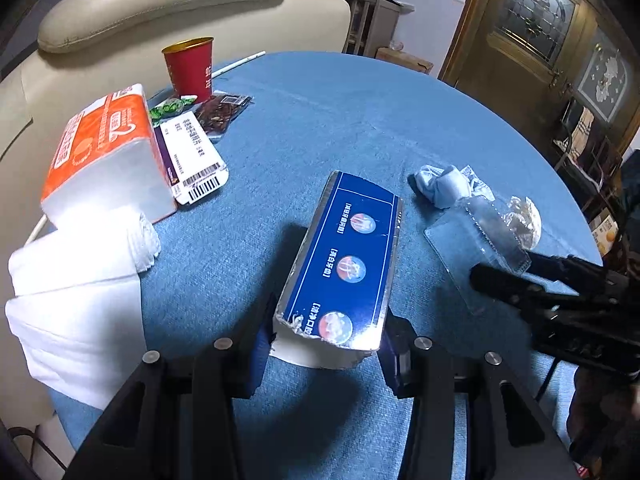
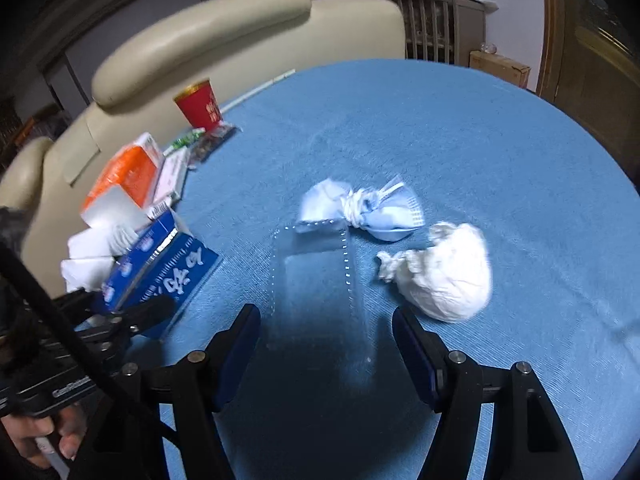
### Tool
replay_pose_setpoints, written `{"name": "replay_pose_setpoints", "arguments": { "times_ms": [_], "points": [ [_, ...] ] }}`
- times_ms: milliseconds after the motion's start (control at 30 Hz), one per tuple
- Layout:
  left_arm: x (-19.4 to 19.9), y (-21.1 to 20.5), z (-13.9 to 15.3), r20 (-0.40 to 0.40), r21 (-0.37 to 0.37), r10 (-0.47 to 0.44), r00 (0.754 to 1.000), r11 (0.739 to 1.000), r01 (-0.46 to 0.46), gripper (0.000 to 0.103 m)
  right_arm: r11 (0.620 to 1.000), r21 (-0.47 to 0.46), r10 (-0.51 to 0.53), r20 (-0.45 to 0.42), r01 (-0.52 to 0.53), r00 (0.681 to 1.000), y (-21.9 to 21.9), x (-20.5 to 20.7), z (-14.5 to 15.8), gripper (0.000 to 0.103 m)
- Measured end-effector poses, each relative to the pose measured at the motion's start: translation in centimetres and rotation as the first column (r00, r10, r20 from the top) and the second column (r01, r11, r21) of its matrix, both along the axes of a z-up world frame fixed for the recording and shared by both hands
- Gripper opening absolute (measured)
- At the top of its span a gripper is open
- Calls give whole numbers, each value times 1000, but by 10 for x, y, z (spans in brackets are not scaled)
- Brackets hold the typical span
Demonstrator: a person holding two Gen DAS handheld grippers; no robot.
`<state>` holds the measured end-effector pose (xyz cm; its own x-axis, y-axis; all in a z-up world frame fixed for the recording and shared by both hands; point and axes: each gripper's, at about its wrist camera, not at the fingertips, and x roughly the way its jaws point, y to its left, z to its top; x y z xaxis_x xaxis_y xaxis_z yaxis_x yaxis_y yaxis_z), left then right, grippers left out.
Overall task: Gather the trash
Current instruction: 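Grasp the blue-and-silver foil box with the left gripper while the right grasps the clear plastic tray, then carry the foil box and clear tray over the red wastebasket with both tools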
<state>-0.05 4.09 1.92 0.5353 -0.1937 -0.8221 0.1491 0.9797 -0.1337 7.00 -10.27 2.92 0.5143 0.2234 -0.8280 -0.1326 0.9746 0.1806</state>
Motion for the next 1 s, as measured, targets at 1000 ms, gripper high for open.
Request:
{"name": "replay_pose_setpoints", "arguments": {
  "times_ms": [1000],
  "points": [
    [-111, -94, 32, 40, 21, -147, 988, 989, 147, 47, 947, 91, -313, 41, 308, 949, -78, -193, 34, 50]
  ]
}}
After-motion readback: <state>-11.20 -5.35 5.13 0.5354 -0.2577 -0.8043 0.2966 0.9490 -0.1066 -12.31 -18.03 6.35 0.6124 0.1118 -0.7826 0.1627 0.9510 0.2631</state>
